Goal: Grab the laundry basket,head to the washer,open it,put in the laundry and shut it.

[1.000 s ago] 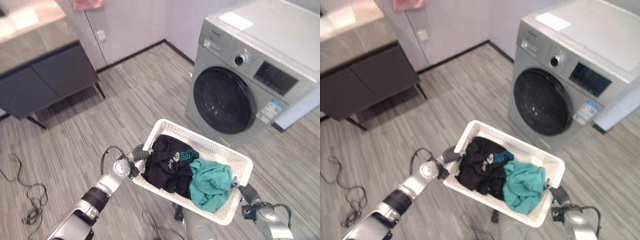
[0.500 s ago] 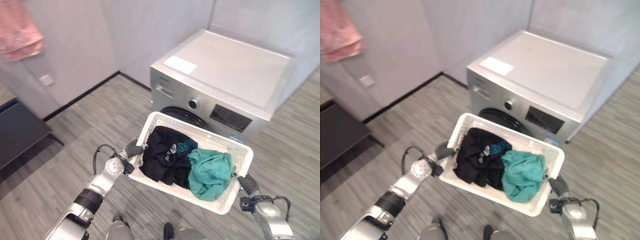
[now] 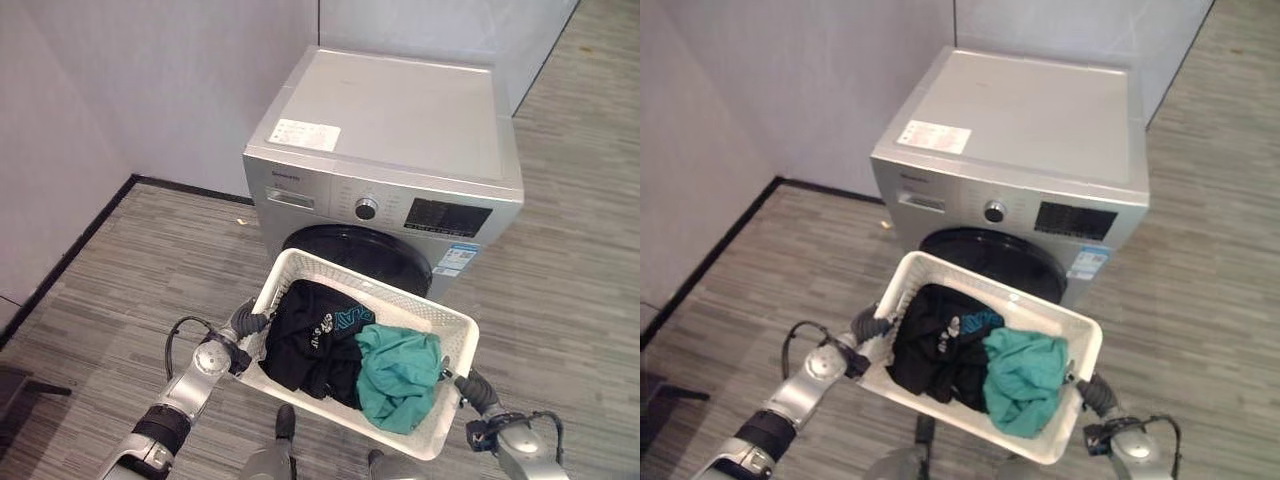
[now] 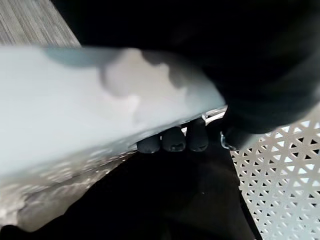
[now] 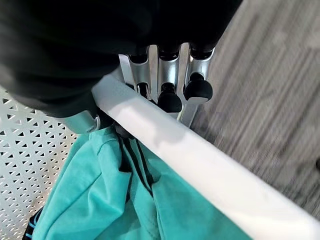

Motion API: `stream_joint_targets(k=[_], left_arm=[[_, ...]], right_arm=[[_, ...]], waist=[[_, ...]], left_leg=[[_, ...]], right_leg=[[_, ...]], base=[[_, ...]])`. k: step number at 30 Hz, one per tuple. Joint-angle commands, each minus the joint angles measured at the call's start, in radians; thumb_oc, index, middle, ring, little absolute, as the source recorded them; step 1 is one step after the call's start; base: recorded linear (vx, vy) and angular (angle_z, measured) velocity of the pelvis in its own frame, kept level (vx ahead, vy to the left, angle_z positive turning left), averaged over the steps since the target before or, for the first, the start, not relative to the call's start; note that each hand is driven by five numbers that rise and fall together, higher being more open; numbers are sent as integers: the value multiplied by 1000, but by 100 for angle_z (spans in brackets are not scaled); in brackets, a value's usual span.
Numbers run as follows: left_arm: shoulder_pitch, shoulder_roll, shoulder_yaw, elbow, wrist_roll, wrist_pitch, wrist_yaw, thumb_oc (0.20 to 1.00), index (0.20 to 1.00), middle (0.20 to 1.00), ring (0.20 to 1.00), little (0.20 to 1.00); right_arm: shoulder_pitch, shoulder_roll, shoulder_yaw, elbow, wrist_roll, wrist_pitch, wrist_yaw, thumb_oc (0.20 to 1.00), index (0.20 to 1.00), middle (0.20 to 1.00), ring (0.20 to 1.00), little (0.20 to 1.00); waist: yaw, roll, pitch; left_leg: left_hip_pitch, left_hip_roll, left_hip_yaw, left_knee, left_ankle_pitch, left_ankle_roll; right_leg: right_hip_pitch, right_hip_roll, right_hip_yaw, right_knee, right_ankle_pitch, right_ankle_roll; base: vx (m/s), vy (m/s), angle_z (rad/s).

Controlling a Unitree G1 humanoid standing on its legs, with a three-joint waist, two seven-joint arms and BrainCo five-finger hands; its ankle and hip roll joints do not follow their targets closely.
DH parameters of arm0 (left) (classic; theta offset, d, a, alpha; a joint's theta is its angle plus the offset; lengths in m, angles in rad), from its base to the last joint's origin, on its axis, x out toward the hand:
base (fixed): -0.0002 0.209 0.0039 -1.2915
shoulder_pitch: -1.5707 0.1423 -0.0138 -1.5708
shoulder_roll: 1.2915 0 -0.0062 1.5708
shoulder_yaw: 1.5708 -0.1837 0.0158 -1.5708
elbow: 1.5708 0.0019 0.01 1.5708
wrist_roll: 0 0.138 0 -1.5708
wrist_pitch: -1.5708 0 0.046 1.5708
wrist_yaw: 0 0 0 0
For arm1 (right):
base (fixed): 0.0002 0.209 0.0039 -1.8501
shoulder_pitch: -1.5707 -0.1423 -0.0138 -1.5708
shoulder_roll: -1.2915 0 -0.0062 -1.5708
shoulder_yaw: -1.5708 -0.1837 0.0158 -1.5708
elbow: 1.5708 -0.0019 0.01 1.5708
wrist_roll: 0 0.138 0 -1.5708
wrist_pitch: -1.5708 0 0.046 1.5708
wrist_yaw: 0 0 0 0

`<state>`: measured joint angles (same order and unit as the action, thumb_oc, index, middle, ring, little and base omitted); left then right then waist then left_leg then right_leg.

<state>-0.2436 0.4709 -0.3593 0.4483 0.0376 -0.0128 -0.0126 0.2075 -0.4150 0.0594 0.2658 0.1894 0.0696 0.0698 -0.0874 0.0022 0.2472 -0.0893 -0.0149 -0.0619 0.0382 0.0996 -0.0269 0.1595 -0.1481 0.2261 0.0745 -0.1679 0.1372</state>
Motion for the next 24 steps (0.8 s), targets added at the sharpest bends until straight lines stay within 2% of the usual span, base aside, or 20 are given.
stream_joint_targets(k=[1, 3, 4, 5, 6, 8, 10, 11, 14, 15, 16, 18, 19, 20, 22, 23, 24], left_arm=[[-9, 133, 240, -37, -50, -41, 109, 200, 200, 200, 200, 200], [10, 159, 278, -75, -49, -49, 122, 200, 200, 200, 200, 200], [35, 189, 328, -136, -55, -59, 132, 200, 200, 200, 200, 200], [36, 189, 331, -138, -55, -58, 131, 200, 200, 200, 200, 200], [56, 212, 373, -193, -45, -68, 139, 200, 200, 200, 200, 200], [70, 219, 395, -224, -32, -69, 142, 200, 200, 200, 200, 200], [144, 241, 489, -341, -26, -72, 127, 200, 200, 200, 200, 200], [151, 239, 492, -348, -26, -69, 125, 200, 200, 200, 200, 200], [282, 257, 616, -478, -40, -77, 89, 200, 200, 200, 200, 200], [291, 255, 620, -486, -41, -74, 86, 200, 200, 200, 200, 200], [342, 269, 684, -550, -75, -78, 73, 200, 200, 200, 200, 200], [361, 288, 714, -586, -123, -82, 64, 200, 200, 200, 200, 200], [343, 331, 712, -599, -177, -86, 56, 200, 200, 200, 200, 200], [340, 333, 712, -597, -180, -86, 56, 200, 200, 200, 200, 200], [279, 384, 672, -581, -212, -84, 54, 200, 200, 200, 200, 200], [134, 446, 564, -533, -243, -78, 51, 200, 200, 200, 200, 200], [116, 449, 552, -521, -245, -81, 53, 200, 200, 200, 200, 200]], right_arm=[[-37, -110, -180, -93, 85, -78, -4, 200, 200, 200, 200, 200], [-64, -120, -186, -119, 86, -84, -6, 200, 200, 200, 200, 200], [-92, -136, -203, -145, 80, -91, -15, 200, 200, 200, 200, 200], [-93, -136, -202, -145, 80, -91, -15, 200, 200, 200, 200, 200], [-85, -136, -234, -182, 68, -97, -26, 200, 200, 200, 200, 200], [-65, -138, -262, -218, 60, -98, -28, 200, 200, 200, 200, 200], [19, -141, -376, -305, 53, -97, -19, 200, 200, 200, 200, 200], [23, -141, -377, -309, 53, -95, -18, 200, 200, 200, 200, 200], [128, -128, -486, -396, 65, -89, 18, 200, 200, 200, 200, 200], [132, -128, -486, -400, 65, -87, 19, 200, 200, 200, 200, 200], [158, -152, -543, -436, 71, -81, 34, 200, 200, 200, 200, 200], [147, -187, -573, -460, 86, -79, 35, 200, 200, 200, 200, 200], [112, -247, -583, -471, 105, -76, 34, 200, 200, 200, 200, 200], [109, -248, -582, -469, 107, -76, 33, 200, 200, 200, 200, 200], [59, -320, -566, -471, 125, -72, 31, 200, 200, 200, 200, 200], [-22, -414, -528, -459, 159, -69, 27, 200, 200, 200, 200, 200], [-27, -417, -529, -451, 161, -71, 25, 200, 200, 200, 200, 200]], waist=[[29, 24, -96], [44, 19, -93], [63, 18, -89], [63, 18, -89], [67, 14, -92], [61, 9, -97], [53, 5, -107], [52, 5, -111], [47, -4, -118], [44, -4, -122], [45, -10, -130], [48, -12, -139], [53, -13, -150], [52, -13, -149], [56, -13, -160], [57, -16, -167], [59, -15, -164]], left_leg=[[-21, 127, 74, 77, -102, -51], [-4, 129, 132, 73, -117, -43], [14, 135, 178, 66, -136, -42], [12, 137, 179, 64, -131, -42], [17, 136, 194, 56, -132, -42], [19, 132, 194, 51, -132, -40], [22, 124, 190, 40, -127, -33], [26, 122, 188, 38, -135, -34], [27, 117, 179, 29, -126, -31], [33, 115, 177, 26, -135, -32], [35, 113, 171, 16, -132, -32], [39, 111, 164, 6, -128, -33], [45, 110, 158, -5, -123, -35], [45, 109, 157, -7, -122, -35], [50, 109, 152, -16, -116, -37], [53, 111, 142, -22, -108, -41], [53, 111, 140, -23, -107, -41]], right_leg=[[-97, 52, 16, 32, 48, -26], [-132, 33, 1, 36, 71, -8], [-153, 0, -93, 29, 88, 1], [-156, 2, -92, 26, 93, 0], [-163, -15, -147, 17, 114, 15], [-154, -19, -157, 7, 117, 20], [-142, -30, -161, -13, 120, 17], [-137, -32, -163, -15, 113, 18], [-128, -35, -165, -29, 116, 16], [-122, -36, -169, -31, 108, 17], [-116, -36, -172, -37, 105, 15], [-112, -35, -178, -43, 104, 14], [-107, -36, -184, -52, 107, 14], [-106, -36, -185, -53, 108, 14], [-99, -35, -192, -59, 109, 17], [-92, -33, -197, -58, 107, 16], [-92, -33, -199, -58, 106, 16]], base=[[-10, 142, -96], [-46, 171, -110], [-60, 105, -90], [-72, 71, -115], [-26, 27, -116], [4, 34, -38], [23, 43, 35], [37, 26, 20], [22, -1, 10], [30, -16, 19], [59, -15, 13], [23, -28, 6], [14, -24, 9], [8, -22, 12], [1, -28, 11], [0, -35, 9], [-5, -36, 10]])
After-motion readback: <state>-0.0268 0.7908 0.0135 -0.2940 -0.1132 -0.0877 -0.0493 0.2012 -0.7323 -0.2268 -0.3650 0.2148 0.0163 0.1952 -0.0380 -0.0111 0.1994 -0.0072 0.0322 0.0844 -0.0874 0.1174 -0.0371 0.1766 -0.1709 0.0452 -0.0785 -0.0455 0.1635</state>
